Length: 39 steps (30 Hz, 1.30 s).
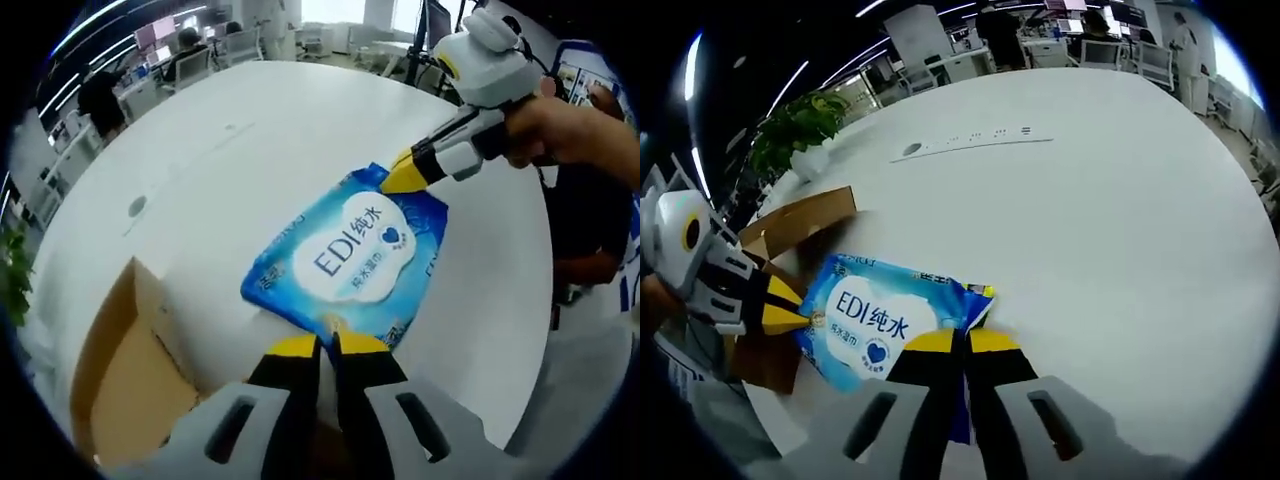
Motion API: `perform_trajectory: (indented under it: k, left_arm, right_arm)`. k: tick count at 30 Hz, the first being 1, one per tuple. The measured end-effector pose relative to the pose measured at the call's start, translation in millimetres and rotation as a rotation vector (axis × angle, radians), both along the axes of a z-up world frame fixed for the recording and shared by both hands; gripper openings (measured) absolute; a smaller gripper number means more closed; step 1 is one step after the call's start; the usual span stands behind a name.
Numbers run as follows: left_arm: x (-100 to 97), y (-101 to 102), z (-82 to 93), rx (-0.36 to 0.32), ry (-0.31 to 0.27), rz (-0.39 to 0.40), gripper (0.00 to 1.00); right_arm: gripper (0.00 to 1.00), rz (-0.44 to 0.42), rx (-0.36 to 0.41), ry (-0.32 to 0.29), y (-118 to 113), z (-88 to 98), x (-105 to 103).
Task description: Operate the shoe box by opening the lid, removing the specified soft item, and placing it in the target area until the item is outside and the box remains undamaged.
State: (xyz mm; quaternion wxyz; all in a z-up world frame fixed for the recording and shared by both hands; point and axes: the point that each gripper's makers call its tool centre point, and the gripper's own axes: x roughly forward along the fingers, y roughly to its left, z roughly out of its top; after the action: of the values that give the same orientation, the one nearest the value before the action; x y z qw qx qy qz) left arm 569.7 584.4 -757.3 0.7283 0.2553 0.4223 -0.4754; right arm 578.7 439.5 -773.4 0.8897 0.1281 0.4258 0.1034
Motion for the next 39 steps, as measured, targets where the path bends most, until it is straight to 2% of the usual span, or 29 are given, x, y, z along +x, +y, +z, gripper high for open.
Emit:
perform_trajectory:
  k: [8,13,20,24,32,39]
  left_arm:
    - [2.9,6,11.6,-0.009,-0.05,-0.027,0.04]
    - [4.1,5,23.3,-0.056,-0.043,-0.002,0.06]
    - [1.5,13,32.0,-0.072,-0.049,0.006,0.09]
    - [-0.1,19,37.5,-0.087,-0.052,0.016,0.1]
    - [-8.7,33,50.8,-0.142,-0.041,0.03,0.18]
    - [-15.3,49,59.2,-0.15,-0.044,0.029,0.21]
  right_arm:
    - [0.09,-0.001,-0.014,-0.014,-4,4.3,-2]
    - [0.12,0.008,-0.033,-0.028,-5,12.5,-4]
    - [0.14,0.031,-0.062,-0.038,-5,21.3,-10]
    - [0.15,0.058,-0.085,-0.045,-3,29.0,-14]
    - [0.19,0.129,-0.137,-0.067,4,47.0,-19]
    - [0.23,0.211,-0.18,-0.092,20,62.8,-23]
